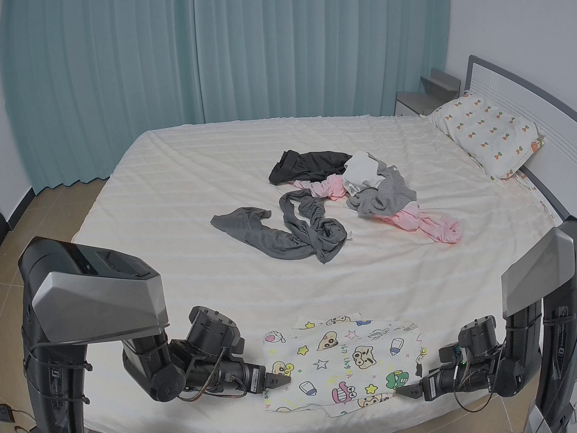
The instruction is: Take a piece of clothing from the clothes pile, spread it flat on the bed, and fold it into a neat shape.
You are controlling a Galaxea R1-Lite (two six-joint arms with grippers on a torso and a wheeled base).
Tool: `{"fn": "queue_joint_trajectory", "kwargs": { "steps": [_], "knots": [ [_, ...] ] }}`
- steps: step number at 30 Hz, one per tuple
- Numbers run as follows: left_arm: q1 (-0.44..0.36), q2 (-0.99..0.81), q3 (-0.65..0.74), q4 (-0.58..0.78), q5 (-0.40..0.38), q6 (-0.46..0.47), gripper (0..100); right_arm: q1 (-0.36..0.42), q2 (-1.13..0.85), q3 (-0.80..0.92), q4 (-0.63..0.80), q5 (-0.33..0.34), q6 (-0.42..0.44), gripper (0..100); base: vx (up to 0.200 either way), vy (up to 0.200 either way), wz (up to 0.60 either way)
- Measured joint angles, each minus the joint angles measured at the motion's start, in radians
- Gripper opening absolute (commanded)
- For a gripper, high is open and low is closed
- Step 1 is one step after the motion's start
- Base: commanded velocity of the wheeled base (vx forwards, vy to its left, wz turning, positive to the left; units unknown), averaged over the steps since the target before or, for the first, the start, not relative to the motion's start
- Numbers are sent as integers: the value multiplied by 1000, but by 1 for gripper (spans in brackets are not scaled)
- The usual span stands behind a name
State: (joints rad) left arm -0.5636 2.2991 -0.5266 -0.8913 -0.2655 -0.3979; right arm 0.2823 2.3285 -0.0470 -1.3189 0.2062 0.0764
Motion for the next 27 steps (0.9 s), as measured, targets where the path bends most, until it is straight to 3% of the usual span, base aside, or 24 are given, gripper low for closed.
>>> {"fn": "queue_joint_trajectory", "kwargs": {
  "steps": [4, 11, 19, 27],
  "knots": [
    [21, -19, 11, -27, -4, -43, 100, -8, -112, 21, 14, 0, -1, 100, 0, 0, 0],
    [47, -51, -38, -129, 8, -229, 100, -11, -331, -3, 40, 6, 53, 100, 0, 0, 0],
    [45, 9, -190, -109, 54, -244, 100, 14, -352, -134, 40, 6, 325, 100, 0, 0, 0],
    [40, 68, -247, -15, 71, -234, 100, 24, -242, -172, -82, 8, 410, 100, 0, 0, 0]
  ]
}}
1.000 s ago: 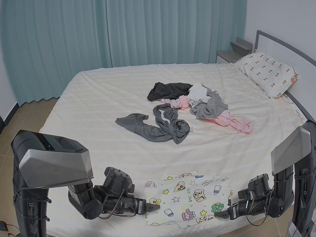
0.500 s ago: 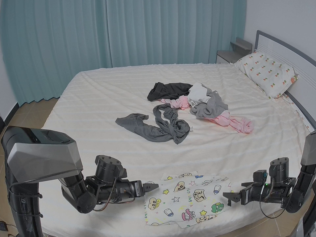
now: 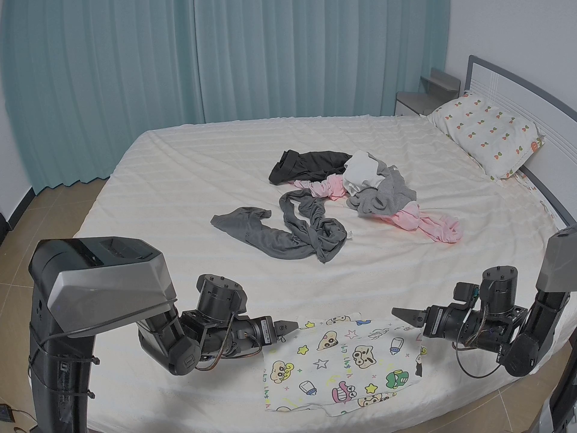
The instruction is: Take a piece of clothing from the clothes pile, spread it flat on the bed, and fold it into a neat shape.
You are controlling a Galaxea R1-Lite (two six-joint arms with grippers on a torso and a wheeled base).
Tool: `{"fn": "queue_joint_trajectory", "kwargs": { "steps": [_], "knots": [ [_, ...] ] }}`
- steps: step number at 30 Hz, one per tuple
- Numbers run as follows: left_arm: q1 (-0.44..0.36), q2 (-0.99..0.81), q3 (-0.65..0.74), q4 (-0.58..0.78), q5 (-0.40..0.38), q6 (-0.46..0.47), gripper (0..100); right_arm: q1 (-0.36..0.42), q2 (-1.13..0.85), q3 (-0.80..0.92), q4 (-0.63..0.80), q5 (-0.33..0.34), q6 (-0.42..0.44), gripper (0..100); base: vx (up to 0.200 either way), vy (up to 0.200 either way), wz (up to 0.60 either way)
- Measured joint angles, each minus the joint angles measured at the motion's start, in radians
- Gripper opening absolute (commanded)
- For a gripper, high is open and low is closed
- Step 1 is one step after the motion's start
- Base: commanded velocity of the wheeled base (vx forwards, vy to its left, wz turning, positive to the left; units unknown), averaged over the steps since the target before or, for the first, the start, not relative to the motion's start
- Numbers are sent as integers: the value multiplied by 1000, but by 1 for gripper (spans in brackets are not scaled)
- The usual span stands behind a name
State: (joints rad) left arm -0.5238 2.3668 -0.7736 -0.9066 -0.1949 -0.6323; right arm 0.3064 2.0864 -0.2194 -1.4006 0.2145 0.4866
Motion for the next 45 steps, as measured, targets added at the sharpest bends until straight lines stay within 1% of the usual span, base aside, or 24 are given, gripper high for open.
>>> {"fn": "queue_joint_trajectory", "kwargs": {
  "steps": [3, 7, 11, 12, 15, 18, 21, 25, 29, 34, 37, 41, 45],
  "knots": [
    [-7, 10, -3, 6, 5, 7, 100, 0, 49, 15, -90, -1, 10, 100, 0, 0, 0],
    [-18, 14, -2, 12, 22, 9, 100, 0, 84, 33, -115, -1, 15, 100, 0, 0, 0],
    [-49, 16, 0, 18, 55, 6, 100, -2, 108, 40, -119, -1, 17, 100, 0, 0, 0],
    [-53, 17, -3, 22, 59, 5, 0, -3, 111, 41, -119, -1, 17, 100, 0, 0, 0],
    [-62, 18, -14, 45, 65, 3, 0, -3, 118, 42, -120, 0, 18, 100, 0, 0, 0],
    [-66, 18, -34, 96, 74, -4, 0, -4, 122, 42, -122, 0, 18, 100, 0, 0, 0],
    [-69, 19, -52, 105, 85, -12, 0, -6, 124, 43, -124, 0, 18, 100, 0, 0, 0],
    [-70, 21, -70, 99, 118, -30, 0, -7, 126, 43, -124, 0, 18, 100, 0, 0, 0],
    [-70, 23, -94, 62, 158, -70, 0, -8, 127, 43, -124, 0, 18, 100, 0, 0, 0],
    [-69, 24, -88, -24, 170, -73, 0, -7, 127, 43, -124, 0, 19, 100, 0, 0, 0],
    [-69, 26, -68, -40, 171, -72, 0, -6, 132, 38, -124, 0, 21, 100, 0, 0, 0],
    [-69, 32, -59, -46, 180, -72, 0, 0, 144, 31, -136, 2, 54, 100, 0, 0, 0],
    [-67, 47, -63, -54, 214, -69, 0, 33, 159, 23, -151, -1, 91, 100, 0, 0, 0]
  ]
}}
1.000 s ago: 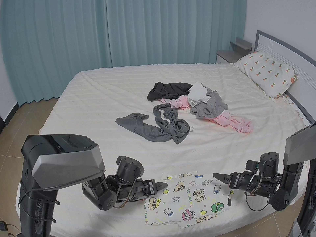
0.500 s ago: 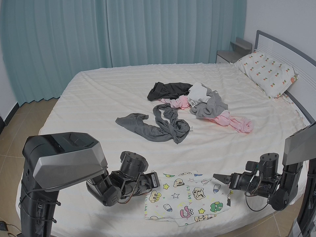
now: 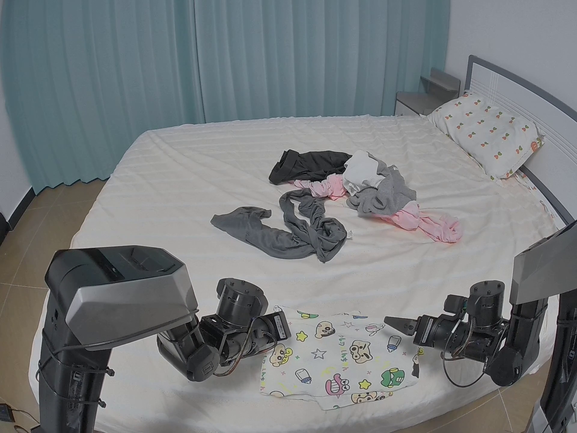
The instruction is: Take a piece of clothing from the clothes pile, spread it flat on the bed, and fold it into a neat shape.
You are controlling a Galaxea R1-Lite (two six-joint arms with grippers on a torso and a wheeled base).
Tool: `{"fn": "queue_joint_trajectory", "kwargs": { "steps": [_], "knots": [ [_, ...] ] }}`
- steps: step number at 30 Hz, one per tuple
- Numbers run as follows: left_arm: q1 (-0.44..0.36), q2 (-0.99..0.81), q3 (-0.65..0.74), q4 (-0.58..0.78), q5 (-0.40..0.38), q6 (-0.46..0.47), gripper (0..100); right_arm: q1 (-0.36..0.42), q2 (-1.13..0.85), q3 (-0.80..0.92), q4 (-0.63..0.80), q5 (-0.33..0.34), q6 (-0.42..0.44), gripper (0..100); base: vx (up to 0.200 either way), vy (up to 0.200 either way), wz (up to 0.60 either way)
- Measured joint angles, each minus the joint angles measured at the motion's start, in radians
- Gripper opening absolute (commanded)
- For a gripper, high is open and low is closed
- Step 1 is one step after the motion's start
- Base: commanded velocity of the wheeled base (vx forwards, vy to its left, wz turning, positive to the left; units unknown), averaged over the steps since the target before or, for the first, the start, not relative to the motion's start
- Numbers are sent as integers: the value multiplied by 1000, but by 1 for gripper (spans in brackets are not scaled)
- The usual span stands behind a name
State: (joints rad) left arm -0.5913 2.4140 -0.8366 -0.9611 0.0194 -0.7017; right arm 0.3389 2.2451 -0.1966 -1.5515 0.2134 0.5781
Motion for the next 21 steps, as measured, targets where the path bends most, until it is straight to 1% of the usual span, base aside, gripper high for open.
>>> {"fn": "queue_joint_trajectory", "kwargs": {
  "steps": [2, 3, 8, 15, 17, 21],
  "knots": [
    [0, 13, -1, -19, 12, 1, 0, 24, 4, -3, 0, -5, 7, 100, 0, 0, 0],
    [0, 18, -1, -25, 14, 2, 100, 33, 5, -5, -1, -6, 9, 100, 0, 0, 0],
    [1, 34, 1, -30, 16, 1, 100, 50, 24, -10, -1, -4, 13, 100, 0, 0, 0],
    [14, 43, -3, -37, 21, 1, 100, 54, 84, -26, -2, -8, 8, 100, 0, 0, 0],
    [25, 43, -1, -41, 21, 1, 100, 52, 107, -27, -2, -10, -1, 100, 0, 0, 0],
    [58, 36, 13, -44, 21, 0, 100, 33, 142, -20, -1, -13, -45, 100, 0, 0, 0]
  ]
}}
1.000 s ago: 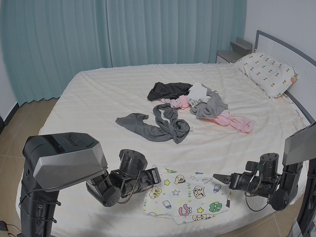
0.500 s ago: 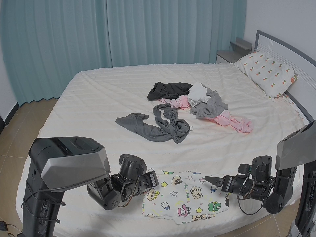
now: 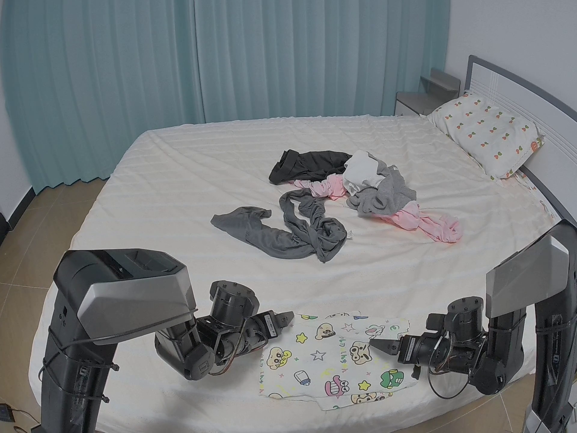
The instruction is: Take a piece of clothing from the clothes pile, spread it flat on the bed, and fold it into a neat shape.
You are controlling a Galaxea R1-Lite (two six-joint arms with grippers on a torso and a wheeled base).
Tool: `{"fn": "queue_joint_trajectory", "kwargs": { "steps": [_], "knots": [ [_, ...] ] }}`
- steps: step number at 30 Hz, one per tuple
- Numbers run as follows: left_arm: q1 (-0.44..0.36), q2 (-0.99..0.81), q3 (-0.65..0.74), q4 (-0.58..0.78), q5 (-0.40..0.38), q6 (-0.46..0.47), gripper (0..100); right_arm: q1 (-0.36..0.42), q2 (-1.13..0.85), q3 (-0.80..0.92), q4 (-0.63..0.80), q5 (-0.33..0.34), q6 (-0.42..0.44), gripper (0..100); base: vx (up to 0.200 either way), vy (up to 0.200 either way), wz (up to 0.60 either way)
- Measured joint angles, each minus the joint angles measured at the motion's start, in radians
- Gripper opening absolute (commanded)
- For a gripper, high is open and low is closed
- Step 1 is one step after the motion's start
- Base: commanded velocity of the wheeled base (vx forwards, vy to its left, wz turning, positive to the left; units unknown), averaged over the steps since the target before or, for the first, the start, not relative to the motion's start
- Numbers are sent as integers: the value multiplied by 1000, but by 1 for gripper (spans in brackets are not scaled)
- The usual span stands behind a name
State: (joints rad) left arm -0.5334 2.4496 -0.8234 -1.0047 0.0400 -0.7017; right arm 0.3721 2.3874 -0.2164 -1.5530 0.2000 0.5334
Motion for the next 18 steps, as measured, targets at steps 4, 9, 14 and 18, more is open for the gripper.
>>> {"fn": "queue_joint_trajectory", "kwargs": {
  "steps": [4, 9, 14, 18],
  "knots": [
    [32, -30, 23, -2, -2, 0, 100, -22, 5, 6, 1, -36, -11, 100, 0, 0, 0],
    [75, -98, 66, -2, -5, 2, 100, -39, -74, 20, 0, -74, -14, 100, 0, 0, 0],
    [110, -200, 118, -11, -7, 7, 100, -58, -215, 53, 0, -91, -18, 100, 0, 0, 0],
    [140, -334, 185, -34, -7, 22, 100, -79, -359, 100, 0, -102, -33, 100, 0, 0, 0]
  ]
}}
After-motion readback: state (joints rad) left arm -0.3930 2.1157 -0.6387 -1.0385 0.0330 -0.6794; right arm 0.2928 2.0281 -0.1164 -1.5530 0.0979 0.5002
